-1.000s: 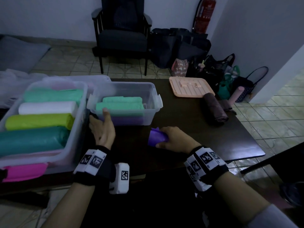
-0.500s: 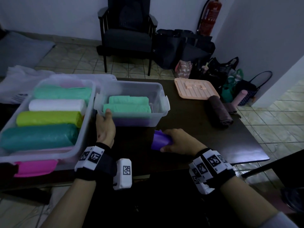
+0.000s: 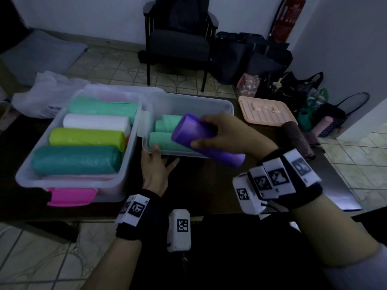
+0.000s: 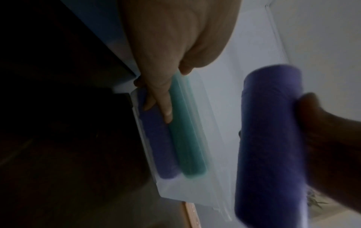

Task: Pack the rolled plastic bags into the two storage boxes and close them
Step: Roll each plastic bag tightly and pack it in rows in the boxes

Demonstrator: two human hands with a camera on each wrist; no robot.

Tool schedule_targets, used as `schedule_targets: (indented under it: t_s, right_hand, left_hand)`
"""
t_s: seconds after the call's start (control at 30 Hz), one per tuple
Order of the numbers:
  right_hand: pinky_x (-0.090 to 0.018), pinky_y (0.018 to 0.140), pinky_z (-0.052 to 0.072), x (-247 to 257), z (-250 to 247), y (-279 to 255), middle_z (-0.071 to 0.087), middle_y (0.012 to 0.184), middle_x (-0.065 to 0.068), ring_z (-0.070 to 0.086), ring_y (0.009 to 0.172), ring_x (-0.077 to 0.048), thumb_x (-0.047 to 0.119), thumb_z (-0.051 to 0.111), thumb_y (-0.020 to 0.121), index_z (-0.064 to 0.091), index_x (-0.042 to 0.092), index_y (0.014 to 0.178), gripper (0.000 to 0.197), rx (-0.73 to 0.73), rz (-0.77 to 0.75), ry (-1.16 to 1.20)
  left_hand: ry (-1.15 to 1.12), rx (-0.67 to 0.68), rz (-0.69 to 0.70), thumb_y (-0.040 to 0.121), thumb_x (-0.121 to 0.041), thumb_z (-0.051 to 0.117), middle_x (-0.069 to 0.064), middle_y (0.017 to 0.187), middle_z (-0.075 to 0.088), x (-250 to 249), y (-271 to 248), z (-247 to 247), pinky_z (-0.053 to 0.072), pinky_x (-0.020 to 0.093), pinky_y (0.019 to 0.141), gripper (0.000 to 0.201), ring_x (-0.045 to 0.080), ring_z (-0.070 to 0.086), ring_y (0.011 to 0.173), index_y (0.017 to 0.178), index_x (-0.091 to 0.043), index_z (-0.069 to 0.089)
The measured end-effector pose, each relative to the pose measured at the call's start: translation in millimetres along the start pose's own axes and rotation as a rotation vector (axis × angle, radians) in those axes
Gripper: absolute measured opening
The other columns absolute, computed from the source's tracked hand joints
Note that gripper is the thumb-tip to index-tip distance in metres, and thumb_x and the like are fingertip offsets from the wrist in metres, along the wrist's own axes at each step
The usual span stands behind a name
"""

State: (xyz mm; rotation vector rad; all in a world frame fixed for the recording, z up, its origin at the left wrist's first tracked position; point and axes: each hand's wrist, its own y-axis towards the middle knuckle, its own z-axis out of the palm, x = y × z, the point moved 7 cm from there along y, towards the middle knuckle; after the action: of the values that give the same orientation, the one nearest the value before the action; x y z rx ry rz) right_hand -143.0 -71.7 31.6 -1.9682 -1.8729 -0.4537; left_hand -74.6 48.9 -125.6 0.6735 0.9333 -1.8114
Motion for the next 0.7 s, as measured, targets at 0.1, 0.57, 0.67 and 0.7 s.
schedule_targets:
  t_s: [0.1,0.57,0.67,0.7]
  right_hand:
    - [-0.012,0.060,0.029,9.1,-15.4,22.5,0.053,0.090,0.005,0.044,0.066,0.001,0.037,0.069,0.082,0.059,0.011,0.116,0.043,-0.138,0.000,-0.101]
    - [-0.036,0.088,0.043,20.3,-2.1,79.0,0.060,0.119,-0.010,0.055,0.108,-0.027,0.028,0.072,0.078,0.052,0.011,0.125,0.053,-0.203,0.012,-0.402]
    - [-0.038,0.092,0.039,26.1,12.8,95.4,0.058,0.121,-0.012,0.049,0.115,-0.030,0.033,0.068,0.081,0.052,0.010,0.122,0.049,-0.191,0.004,-0.581]
    - [-0.039,0.093,0.038,26.5,17.1,100.2,0.057,0.122,-0.011,0.047,0.117,-0.029,0.033,0.067,0.082,0.053,0.010,0.122,0.049,-0.187,0.009,-0.621]
  left_hand:
    - [-0.090,0.016,-0.014,0.102,-0.014,0.033,0.018,0.136,0.049,-0.6,-2.1,2.1,0.059,0.028,0.065,0.041,0.029,0.056,0.107,0.143,-0.011,0.032]
    - [-0.185,0.046,-0.018,0.102,-0.014,0.034,0.011,0.140,0.047,0.1,-2.4,1.7,0.057,0.022,0.067,0.042,0.028,0.051,0.122,0.144,-0.015,0.032]
    - [-0.187,0.062,-0.013,0.102,-0.015,0.034,0.010,0.140,0.048,0.2,-4.3,0.4,0.057,0.021,0.067,0.043,0.027,0.052,0.121,0.145,-0.016,0.031]
    - [-0.182,0.067,-0.006,0.102,-0.016,0.035,0.009,0.140,0.048,0.1,-4.8,-0.4,0.056,0.021,0.068,0.044,0.026,0.053,0.122,0.145,-0.016,0.031]
